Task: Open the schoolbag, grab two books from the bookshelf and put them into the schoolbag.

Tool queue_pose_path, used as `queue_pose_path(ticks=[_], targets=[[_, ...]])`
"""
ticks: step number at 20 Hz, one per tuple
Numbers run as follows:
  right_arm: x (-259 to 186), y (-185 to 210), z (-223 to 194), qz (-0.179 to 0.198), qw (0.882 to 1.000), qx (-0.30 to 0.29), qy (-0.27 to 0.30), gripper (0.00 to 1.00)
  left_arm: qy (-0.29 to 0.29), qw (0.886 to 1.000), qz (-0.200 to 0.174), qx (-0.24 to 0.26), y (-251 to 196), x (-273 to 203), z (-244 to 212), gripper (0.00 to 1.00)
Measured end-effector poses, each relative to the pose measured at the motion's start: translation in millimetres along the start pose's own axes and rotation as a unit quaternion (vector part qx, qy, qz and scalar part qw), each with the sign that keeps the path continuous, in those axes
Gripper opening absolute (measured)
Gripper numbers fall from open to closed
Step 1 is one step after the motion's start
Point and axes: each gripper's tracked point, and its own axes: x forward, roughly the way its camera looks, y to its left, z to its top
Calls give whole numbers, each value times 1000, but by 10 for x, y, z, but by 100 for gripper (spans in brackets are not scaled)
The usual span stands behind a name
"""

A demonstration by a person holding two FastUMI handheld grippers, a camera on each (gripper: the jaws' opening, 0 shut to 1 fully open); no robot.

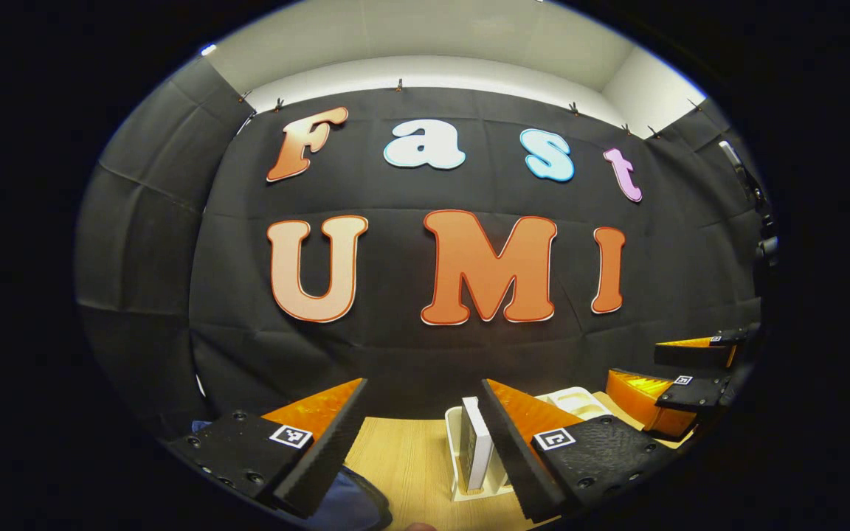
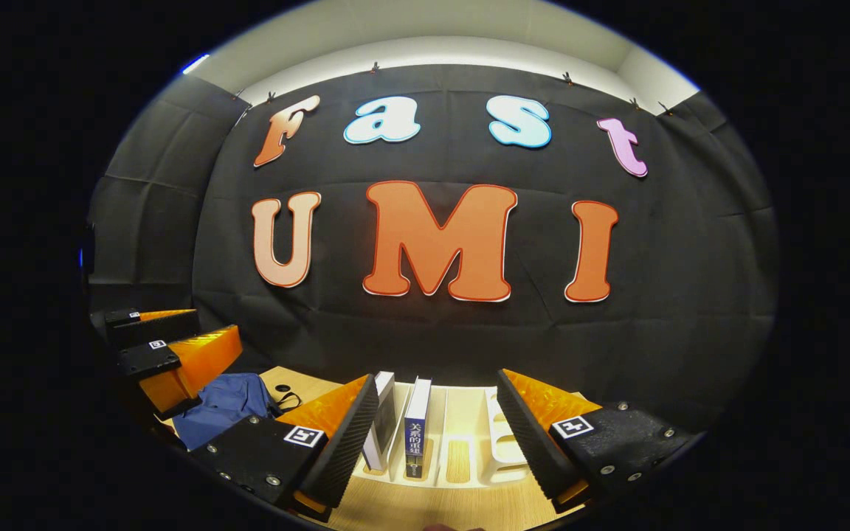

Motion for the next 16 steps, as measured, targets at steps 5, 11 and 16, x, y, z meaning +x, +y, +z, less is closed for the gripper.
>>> queue_pose_path(ticks=[5, 11, 16], targets=[[31, 3, -33, -2, 1000, -4, 3, 96, 3, 1000, -2, -6, 1, 62, -41, 91], [82, 44, -101, 1, 1000, -8, 11, 96, 14, 1000, 6, -11, 149, 126, -121, 93], [104, 64, -130, 4, 1000, -5, 13, 96, 8, 1000, 15, -5, 211, 120, -88, 93]])
